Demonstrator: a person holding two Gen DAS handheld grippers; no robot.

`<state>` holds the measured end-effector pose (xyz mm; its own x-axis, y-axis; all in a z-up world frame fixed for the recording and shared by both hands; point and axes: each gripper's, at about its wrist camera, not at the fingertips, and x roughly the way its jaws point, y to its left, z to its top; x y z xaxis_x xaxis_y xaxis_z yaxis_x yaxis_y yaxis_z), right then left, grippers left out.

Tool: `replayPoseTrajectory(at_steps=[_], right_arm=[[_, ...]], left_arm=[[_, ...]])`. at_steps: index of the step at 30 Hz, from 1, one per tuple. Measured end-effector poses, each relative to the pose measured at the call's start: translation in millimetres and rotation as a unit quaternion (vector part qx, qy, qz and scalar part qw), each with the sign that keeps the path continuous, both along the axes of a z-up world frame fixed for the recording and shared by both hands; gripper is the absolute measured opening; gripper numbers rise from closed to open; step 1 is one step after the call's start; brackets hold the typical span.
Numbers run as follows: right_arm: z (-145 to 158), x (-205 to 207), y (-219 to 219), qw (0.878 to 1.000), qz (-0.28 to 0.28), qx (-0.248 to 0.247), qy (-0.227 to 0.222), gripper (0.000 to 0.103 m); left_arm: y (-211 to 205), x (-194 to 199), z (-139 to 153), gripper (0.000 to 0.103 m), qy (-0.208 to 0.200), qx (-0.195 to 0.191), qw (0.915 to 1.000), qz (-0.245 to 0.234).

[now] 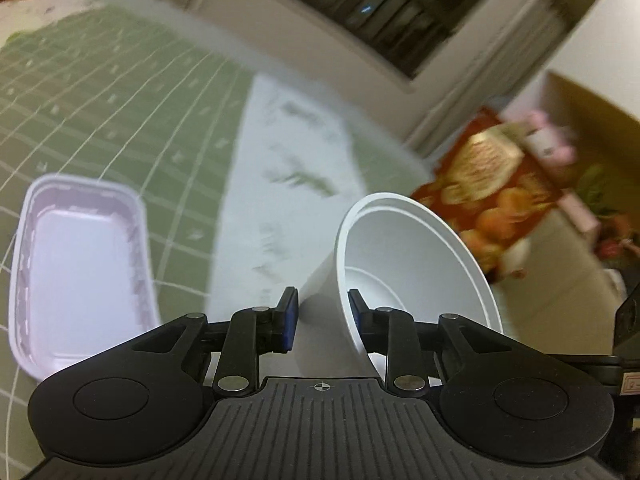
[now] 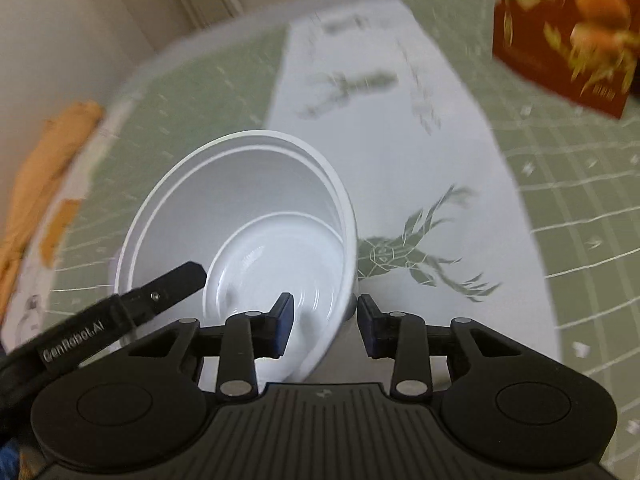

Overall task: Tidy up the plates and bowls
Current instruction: 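Lift the white plastic bowl with both grippers and carry it over the blue bowl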

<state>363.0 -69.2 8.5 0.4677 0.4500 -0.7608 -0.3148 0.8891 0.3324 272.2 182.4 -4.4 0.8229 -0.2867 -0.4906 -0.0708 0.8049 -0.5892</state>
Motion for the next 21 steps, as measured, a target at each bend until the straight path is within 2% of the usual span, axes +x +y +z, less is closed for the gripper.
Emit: replayPoseTrajectory(at_steps=[1, 4, 8, 13, 16, 21], right_arm=[[11, -10, -9, 1.000, 0.002, 0.008, -0.008, 0.035], [34, -43, -40, 1.000, -0.002, 0.015, -0.026, 0.035], [46, -74, -72, 0.999, -0.022, -0.003, -0.043, 0.035], [29, -87, -102, 0.998, -0.049, -0.017, -0.021, 0.037], [16, -87, -113, 0.998, -0.064, -0.024, -0.003, 0.037], [-2, -87, -120, 0.997, -0.067, -0.021, 0.024, 0.037]], left_arm=[[-7, -10, 7, 0.028, -0.015, -0.001, 0.9998, -0.013], [-29, -25, 14, 0.027, -0.024, -0.007, 0.9985, -0.049], [-61, -36, 14, 0.027, -0.024, 0.008, 0.9954, -0.093], [-93, -45, 6, 0.027, -0.008, 0.052, 0.9878, -0.147], [-102, -42, -5, 0.027, 0.011, 0.053, 0.9844, -0.167], [-102, -40, -13, 0.025, 0.024, 0.054, 0.9834, -0.171]])
